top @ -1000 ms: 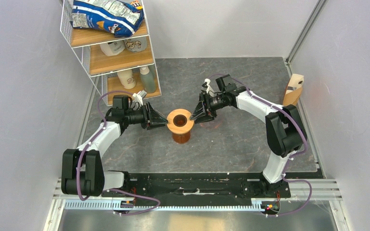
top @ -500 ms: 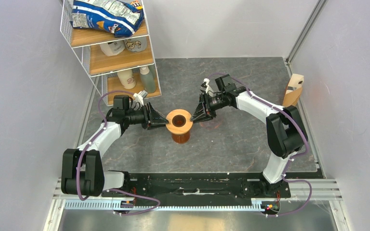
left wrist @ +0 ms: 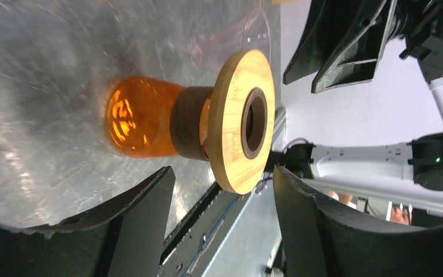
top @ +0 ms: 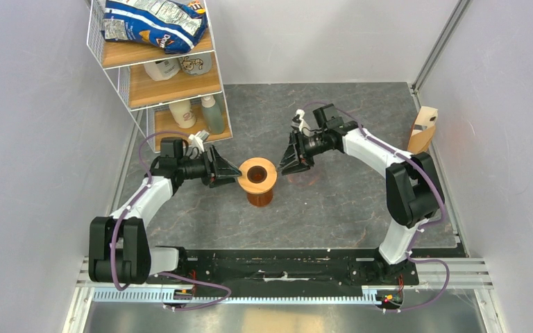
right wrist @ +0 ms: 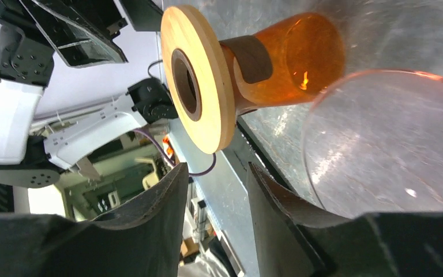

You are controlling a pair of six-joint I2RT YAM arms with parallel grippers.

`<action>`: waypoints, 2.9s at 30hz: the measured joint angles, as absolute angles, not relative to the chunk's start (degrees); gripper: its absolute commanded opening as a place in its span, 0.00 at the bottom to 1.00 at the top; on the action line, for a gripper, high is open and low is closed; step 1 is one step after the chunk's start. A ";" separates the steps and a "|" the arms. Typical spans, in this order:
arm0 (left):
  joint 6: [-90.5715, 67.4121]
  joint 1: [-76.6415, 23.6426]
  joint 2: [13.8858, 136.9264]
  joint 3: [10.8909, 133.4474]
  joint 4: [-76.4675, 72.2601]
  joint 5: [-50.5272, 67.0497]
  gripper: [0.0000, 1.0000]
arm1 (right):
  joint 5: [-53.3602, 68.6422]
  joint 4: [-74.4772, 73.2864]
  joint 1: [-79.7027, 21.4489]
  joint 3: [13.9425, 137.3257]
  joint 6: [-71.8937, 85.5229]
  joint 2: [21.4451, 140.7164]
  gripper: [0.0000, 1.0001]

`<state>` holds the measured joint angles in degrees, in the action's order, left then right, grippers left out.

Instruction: Place the coffee filter in the dripper

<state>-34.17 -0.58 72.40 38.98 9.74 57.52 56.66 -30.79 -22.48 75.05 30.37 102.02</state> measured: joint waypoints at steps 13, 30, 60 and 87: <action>-26.74 6.09 59.94 42.78 16.25 53.45 0.78 | 44.77 -56.73 -7.73 84.27 2.33 95.77 0.71; -24.80 6.09 51.29 42.68 18.09 50.41 0.78 | 36.53 -58.35 -12.93 84.42 -0.62 105.89 0.52; -25.17 6.09 50.04 42.24 17.47 48.93 0.78 | 33.19 -75.00 -17.30 116.40 -0.03 102.10 0.00; -25.19 6.09 47.53 42.19 17.12 48.64 0.76 | 30.33 -79.59 -34.54 124.25 3.81 113.21 0.00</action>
<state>-25.19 6.09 47.53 42.19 17.12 48.64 30.33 -79.59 -34.54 124.25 3.81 113.21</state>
